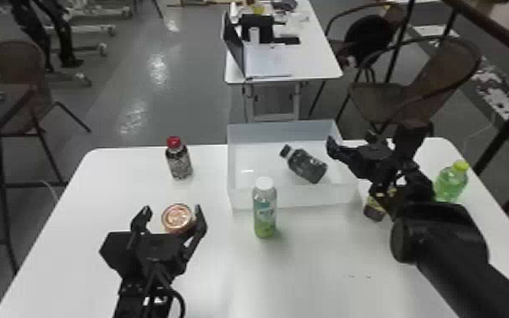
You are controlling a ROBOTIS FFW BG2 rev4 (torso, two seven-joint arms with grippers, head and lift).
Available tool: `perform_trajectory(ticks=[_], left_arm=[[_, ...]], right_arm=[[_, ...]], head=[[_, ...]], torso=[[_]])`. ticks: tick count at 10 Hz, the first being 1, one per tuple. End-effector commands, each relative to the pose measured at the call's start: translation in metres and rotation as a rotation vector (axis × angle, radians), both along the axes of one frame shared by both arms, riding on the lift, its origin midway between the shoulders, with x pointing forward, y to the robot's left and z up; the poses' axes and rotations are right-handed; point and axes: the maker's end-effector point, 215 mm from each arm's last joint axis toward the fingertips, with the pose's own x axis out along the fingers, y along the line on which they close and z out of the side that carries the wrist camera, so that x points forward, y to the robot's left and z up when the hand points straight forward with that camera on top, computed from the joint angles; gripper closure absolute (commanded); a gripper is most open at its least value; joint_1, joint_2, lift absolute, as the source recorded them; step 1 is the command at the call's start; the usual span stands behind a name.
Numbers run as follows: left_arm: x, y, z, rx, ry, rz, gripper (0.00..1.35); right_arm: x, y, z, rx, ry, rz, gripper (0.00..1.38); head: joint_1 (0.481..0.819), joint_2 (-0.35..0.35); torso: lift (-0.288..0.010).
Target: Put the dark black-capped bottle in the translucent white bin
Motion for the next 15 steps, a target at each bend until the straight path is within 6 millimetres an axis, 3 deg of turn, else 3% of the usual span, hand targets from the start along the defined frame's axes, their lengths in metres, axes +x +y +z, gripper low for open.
perform_trajectory(ticks=[1,2,4,7,9,10,12,15], left_arm=[[-0.003,0.002,-0.001,0.002,0.001,0.003,0.23],[-0.005,0.004,-0.001,0.004,-0.003,0.006,0.23],[-0.006,0.003,0.002,0.004,-0.013,0.007,0.23],[-0.008,0.003,0.002,0.006,-0.015,0.009,0.23],[-0.013,0.005,0.001,0.007,-0.015,0.014,0.23],[-0.013,0.005,0.002,0.015,-0.017,0.013,0.23],[-0.015,0.006,0.001,0.018,-0.012,0.017,0.23],[-0.015,0.003,0.001,0.021,-0.011,0.013,0.23]], right_arm=[[-0.004,0.014,0.028,0.063,-0.067,0.021,0.07],[-0.016,0.031,0.054,0.065,-0.127,0.054,0.09],[-0.066,0.020,0.067,0.040,-0.147,-0.066,0.09],[-0.159,-0.005,0.036,-0.056,-0.092,-0.102,0.09],[-0.203,-0.033,0.009,-0.073,-0.019,-0.161,0.09],[-0.217,-0.047,-0.003,-0.071,0.019,-0.175,0.09],[-0.241,-0.044,-0.017,-0.084,0.078,-0.165,0.09],[-0.243,-0.041,-0.029,-0.072,0.106,-0.168,0.09]], head=[[0.695,0.067],[0.695,0.070],[0.695,0.092],[0.695,0.082],[0.695,0.073],[0.695,0.064],[0.695,0.040],[0.695,0.044]], torso=[[-0.036],[-0.036],[-0.036],[-0.036],[-0.036],[-0.036],[-0.036],[-0.036]])
